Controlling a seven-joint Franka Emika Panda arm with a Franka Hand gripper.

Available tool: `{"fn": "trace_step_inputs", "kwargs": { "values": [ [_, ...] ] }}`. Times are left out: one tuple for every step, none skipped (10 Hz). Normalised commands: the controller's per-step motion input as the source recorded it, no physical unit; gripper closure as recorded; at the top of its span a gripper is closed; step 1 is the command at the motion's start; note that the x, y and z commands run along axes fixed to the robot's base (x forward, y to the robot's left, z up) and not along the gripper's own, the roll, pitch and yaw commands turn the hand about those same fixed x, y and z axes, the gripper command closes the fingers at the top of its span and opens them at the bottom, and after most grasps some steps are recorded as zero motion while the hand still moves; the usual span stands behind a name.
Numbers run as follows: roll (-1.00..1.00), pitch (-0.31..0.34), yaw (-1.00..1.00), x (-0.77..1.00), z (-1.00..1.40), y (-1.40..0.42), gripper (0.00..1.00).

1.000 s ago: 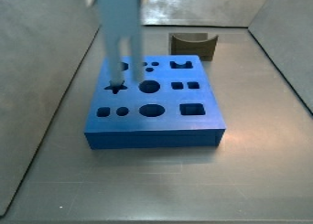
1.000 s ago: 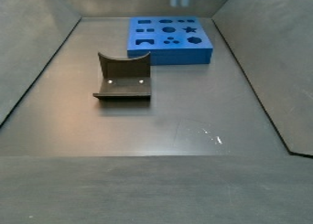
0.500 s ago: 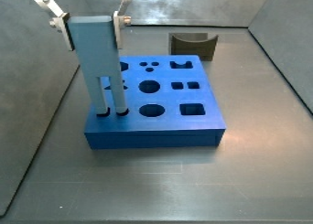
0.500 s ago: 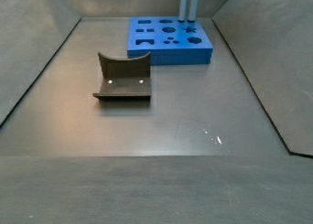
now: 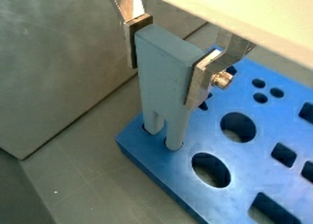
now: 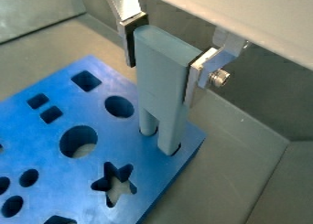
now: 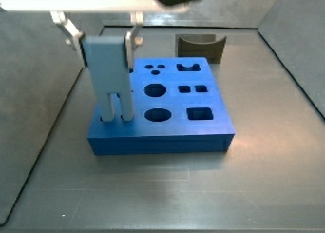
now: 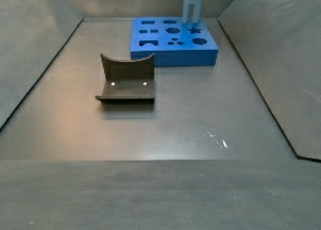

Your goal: Insert the square-circle object.

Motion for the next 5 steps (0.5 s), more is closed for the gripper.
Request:
{"fn": "trace_step_inputs", "kwargs": {
  "values": [
    [0.15,-0.026,0.0,-0.04,-0.45,0.04,1.0],
    [0.15,-0.061,0.0,-0.07,-0.47,0.03,1.0],
    [0.14,-0.011,0.0,0.0,-0.45,0.03,1.0],
    [0.12,-0.003,0.0,0.0,-0.45,0.03,1.0],
    [0.09,0.0,0.0,0.0,-0.41,0.04,1.0]
  ]
}}
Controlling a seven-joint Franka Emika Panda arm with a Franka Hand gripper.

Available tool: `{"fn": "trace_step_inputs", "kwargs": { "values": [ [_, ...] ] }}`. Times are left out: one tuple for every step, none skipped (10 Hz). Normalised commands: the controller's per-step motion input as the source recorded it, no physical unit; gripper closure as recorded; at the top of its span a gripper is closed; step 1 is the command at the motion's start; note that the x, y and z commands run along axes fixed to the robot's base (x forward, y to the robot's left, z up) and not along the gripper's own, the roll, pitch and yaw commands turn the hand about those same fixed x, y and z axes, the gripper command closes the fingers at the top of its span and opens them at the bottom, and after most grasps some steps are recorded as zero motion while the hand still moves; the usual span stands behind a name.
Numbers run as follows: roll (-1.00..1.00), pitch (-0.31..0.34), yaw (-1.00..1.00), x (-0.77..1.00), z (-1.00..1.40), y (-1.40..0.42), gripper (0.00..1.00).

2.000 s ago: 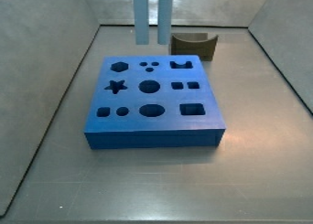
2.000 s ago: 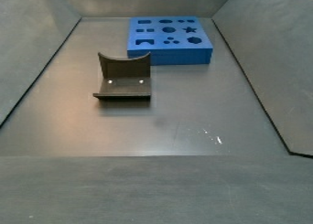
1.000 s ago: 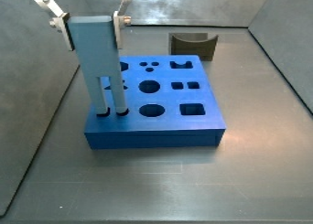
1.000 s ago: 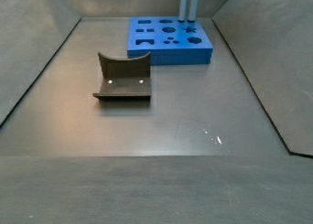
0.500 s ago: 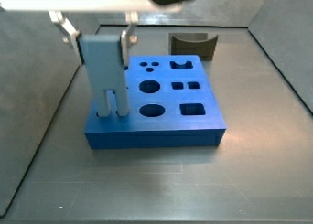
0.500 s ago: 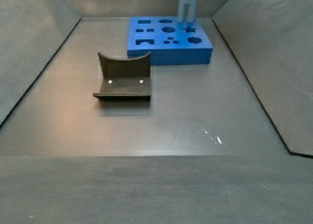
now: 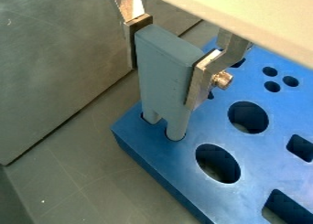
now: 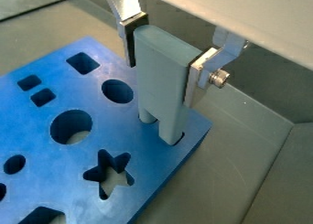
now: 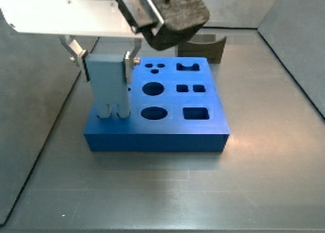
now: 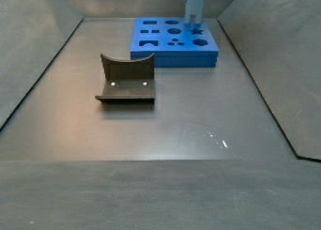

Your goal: Insert the square-circle object.

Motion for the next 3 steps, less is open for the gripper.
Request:
{"fn": "trace_step_inputs", "kwargs": {
  "values": [
    [0.02,0.0,0.0,0.0,-0.29,0.05,1.0],
    [-0.09,-0.023,0.0,0.0,-0.08,0.01,1.0],
    [0.0,0.0,0.0,0.0,0.0,0.0,1.0]
  ]
}}
